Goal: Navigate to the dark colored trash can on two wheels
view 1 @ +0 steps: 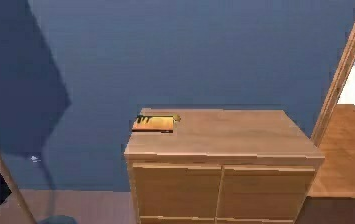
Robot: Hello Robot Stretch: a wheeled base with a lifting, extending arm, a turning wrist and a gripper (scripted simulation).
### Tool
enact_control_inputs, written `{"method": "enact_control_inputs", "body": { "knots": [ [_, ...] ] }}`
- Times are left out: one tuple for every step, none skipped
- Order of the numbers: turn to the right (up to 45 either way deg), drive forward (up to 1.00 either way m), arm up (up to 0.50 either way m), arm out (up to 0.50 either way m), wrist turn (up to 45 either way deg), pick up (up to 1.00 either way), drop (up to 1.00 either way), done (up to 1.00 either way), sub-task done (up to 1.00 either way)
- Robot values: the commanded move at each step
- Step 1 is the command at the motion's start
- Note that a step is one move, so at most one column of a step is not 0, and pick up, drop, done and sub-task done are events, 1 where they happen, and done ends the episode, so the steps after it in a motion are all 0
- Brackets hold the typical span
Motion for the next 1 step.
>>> {"method": "enact_control_inputs", "body": {
  "knots": [
    [45.0, 0.0, 0.0, 0.0, 0.0, 0.0, 0.0, 0.0, 0.0]
  ]
}}
